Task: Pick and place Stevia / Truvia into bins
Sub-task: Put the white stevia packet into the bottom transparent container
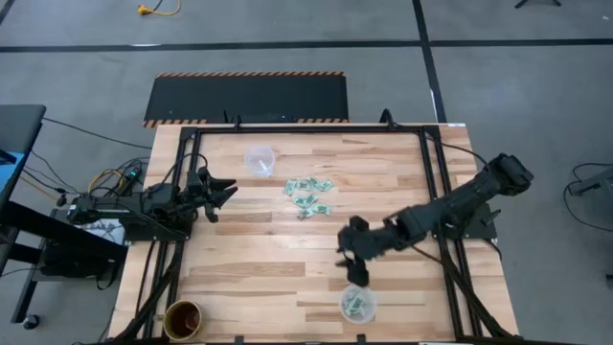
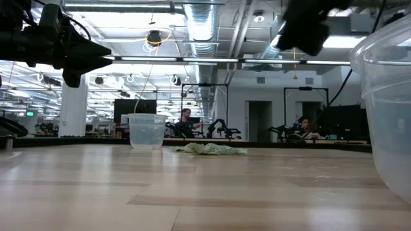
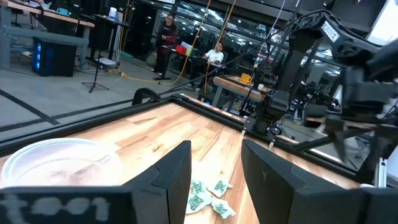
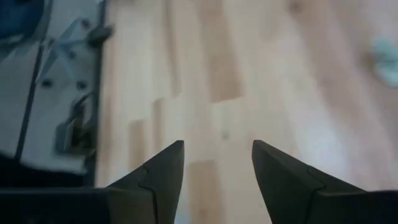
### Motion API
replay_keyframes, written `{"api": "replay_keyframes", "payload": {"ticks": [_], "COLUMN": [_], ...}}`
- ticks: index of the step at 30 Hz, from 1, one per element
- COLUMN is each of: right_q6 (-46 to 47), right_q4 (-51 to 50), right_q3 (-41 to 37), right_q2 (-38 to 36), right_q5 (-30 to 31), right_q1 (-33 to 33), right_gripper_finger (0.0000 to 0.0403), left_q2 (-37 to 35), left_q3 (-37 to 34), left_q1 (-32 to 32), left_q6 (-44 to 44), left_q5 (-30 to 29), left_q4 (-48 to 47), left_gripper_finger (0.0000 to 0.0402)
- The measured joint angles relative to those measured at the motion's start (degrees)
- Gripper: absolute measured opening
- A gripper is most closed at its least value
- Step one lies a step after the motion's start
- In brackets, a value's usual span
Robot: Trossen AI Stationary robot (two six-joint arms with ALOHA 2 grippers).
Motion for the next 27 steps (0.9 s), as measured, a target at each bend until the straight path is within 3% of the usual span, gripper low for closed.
{"api": "replay_keyframes", "payload": {"ticks": [14,20,27], "right_q6": [-0.92,-7.17,-8.41], "right_q4": [10.93,11.37,10.31], "right_q3": [0.0,0.07,-0.15], "right_q2": [0.0,0.72,4.93], "right_q5": [-0.28,-0.51,-1.88], "right_q1": [-12.77,-16.47,-18.31], "right_gripper_finger": [0.0136,0.0127,0.0126], "left_q2": [0.0,0.01,0.02], "left_q3": [0.0,0.0,-0.02], "left_q1": [0.0,0.0,0.0], "left_q6": [0.0,0.0,0.0], "left_q5": [0.0,0.0,0.0], "left_q4": [0.0,-0.02,0.0], "left_gripper_finger": [0.013,0.013,0.013]}}
